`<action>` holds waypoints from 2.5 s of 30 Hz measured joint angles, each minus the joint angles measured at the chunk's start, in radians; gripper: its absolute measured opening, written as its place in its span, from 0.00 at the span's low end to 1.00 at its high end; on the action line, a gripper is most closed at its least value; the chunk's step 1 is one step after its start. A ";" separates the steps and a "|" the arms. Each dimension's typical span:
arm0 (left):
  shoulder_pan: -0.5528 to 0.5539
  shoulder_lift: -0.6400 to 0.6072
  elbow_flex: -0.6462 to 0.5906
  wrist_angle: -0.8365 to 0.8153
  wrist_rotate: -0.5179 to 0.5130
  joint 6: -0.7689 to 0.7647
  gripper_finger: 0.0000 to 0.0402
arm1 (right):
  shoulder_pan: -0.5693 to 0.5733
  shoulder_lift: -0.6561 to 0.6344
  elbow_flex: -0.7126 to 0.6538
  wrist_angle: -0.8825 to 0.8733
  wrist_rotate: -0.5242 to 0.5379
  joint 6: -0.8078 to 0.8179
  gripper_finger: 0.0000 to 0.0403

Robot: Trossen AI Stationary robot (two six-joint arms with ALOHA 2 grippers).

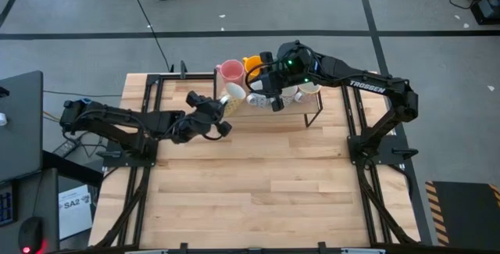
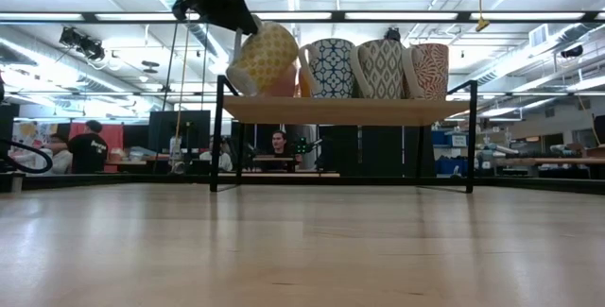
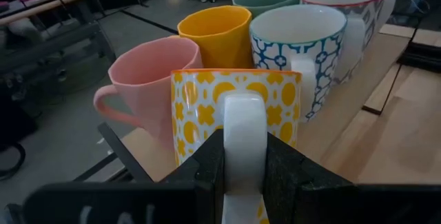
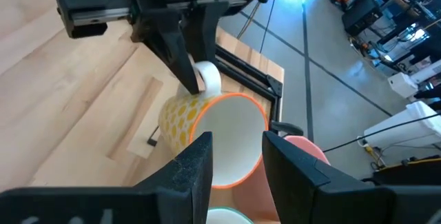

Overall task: Place coffee mugs
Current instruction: Put the white-yellow mug on the shelf

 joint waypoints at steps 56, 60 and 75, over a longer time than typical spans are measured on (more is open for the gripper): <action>-0.101 0.141 0.002 -0.017 -0.211 -0.272 0.22 | 0.000 0.001 -0.001 0.000 -0.002 0.000 0.33; -0.101 0.141 0.002 -0.016 -0.186 -0.213 0.22 | 0.000 0.001 -0.001 0.000 -0.002 0.000 0.33; -0.074 0.141 0.001 -0.015 -0.184 -0.196 0.23 | 0.000 0.001 -0.001 0.000 -0.002 0.000 0.33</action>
